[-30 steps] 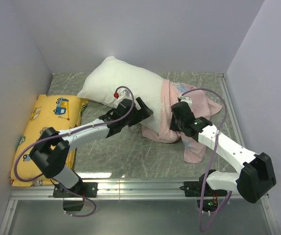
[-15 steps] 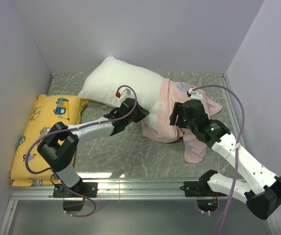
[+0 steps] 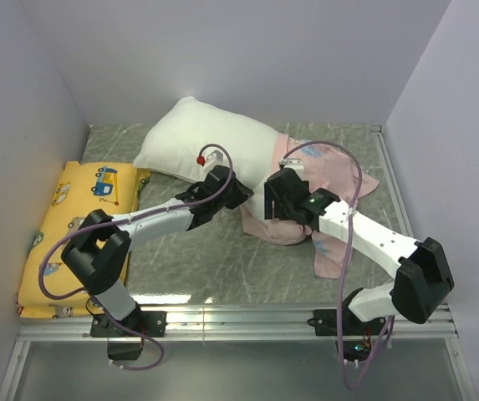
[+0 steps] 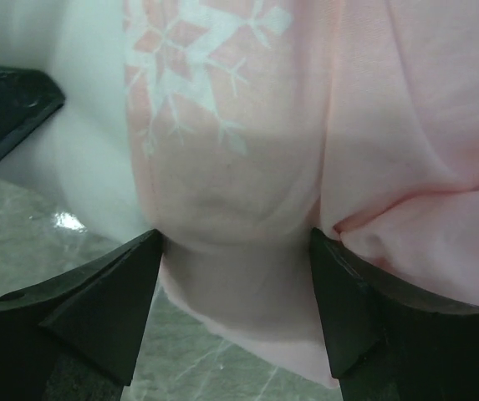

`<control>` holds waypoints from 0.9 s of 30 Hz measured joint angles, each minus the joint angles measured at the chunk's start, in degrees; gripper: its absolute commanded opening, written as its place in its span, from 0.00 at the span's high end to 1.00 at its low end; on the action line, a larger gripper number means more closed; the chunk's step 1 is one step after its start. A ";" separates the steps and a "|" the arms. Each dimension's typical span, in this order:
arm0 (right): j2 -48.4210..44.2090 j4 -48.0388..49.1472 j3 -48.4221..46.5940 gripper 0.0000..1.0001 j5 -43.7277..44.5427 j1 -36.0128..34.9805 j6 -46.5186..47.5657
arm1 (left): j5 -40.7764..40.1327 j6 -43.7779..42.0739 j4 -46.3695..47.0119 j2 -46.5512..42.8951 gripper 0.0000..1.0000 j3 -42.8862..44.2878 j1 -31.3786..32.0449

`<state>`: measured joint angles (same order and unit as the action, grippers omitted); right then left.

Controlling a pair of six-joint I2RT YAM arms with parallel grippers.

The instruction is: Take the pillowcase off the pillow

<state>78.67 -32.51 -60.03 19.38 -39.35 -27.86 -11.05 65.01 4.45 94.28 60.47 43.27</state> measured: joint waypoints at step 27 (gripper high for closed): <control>-9.73 8.13 7.98 1.00 -2.49 17.16 -3.74 | 13.73 -4.15 -16.50 -11.54 1.00 7.63 -16.15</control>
<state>68.95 -24.38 -52.05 16.88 -22.20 -31.59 2.68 60.86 -12.05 82.74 68.10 27.11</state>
